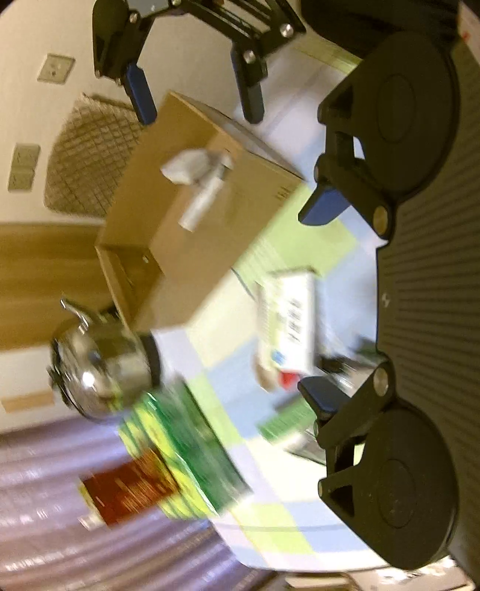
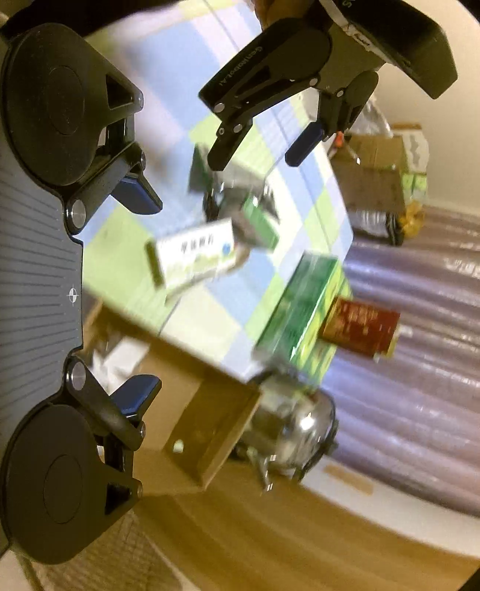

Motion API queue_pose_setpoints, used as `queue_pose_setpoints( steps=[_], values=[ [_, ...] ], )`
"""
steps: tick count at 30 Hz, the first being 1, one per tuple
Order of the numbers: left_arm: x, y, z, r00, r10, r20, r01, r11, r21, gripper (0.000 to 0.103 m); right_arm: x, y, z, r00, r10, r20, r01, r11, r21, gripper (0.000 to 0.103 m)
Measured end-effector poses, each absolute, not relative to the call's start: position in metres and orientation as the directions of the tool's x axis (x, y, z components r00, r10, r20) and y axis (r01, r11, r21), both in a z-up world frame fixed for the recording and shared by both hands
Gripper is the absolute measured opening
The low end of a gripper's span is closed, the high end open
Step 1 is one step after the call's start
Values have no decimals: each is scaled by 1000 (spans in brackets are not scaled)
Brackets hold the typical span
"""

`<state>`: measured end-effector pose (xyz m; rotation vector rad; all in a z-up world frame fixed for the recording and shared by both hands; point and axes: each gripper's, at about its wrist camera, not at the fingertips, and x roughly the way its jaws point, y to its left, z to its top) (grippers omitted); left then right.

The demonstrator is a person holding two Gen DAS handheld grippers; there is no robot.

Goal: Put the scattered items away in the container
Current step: 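Withdraw both tools back over the remaining items on the table, then grasp the silver foil bag with the left tool while the right tool grasps the Mecobalamin box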

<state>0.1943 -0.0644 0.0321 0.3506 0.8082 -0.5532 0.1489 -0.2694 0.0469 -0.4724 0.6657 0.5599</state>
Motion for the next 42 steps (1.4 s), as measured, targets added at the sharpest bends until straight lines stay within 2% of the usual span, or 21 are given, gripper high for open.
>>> queue_pose_setpoints(
  steps=[4,8,15,33,42],
  values=[
    [179,-21,22,571,-277,-773,525,847,84,93,138,-239,31,607,369,-704,-652,737,-175,92],
    [169,12,12,572,-235,-786,477,875,86,96,131,-215,16,570,382,-727,-700,689,-187,92],
    [170,44,-8,566,-210,-797,422,904,61,96,138,-196,-3,539,393,-745,-718,676,-164,92],
    [201,61,-43,570,-238,-786,256,961,-104,96,172,-190,-42,492,378,-784,-715,689,-116,92],
    [221,59,-55,580,-224,-783,219,969,-115,96,188,-186,-53,486,367,-793,-730,669,-138,92]
  ],
)
